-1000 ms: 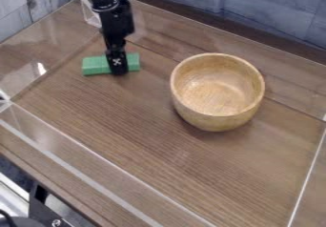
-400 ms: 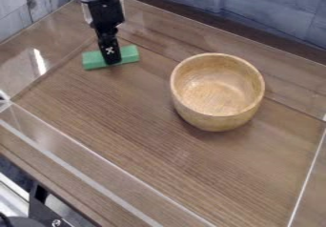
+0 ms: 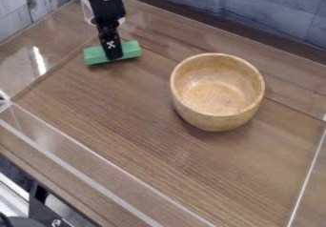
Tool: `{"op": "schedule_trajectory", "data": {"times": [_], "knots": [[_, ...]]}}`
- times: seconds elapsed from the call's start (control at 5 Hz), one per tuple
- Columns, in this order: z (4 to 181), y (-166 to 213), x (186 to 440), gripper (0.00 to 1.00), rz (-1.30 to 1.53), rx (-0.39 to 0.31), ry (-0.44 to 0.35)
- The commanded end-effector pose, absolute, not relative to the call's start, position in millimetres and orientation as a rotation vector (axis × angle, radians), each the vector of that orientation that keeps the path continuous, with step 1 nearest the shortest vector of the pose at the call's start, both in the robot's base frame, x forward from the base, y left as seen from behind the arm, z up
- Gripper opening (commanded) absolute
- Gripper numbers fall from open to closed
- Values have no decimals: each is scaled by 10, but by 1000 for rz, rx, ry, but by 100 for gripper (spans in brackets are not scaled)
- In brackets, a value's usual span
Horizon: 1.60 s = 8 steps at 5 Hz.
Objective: Put green stick into wooden bowl
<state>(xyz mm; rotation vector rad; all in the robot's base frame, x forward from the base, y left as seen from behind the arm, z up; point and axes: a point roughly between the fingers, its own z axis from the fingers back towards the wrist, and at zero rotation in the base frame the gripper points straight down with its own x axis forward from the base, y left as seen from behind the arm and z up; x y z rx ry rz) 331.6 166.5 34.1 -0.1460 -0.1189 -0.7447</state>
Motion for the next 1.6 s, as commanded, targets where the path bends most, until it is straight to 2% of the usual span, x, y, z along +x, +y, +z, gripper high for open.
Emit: {"op": "schedule_trajectory", "data": {"times": [0.0,0.2,0.4,0.8,1.2,1.4], "knots": [[769,1758,3266,0,-709,-84,-188],[873,1729,3246,0,-646,-85,-211],[914,1518,3249,0,-609,-97,-228],[888,1186,3380,0,-740,-136,-239],[840,841,3263,0,-727,-143,-251],[820,829,3201,0,-658,-133,-253]]}}
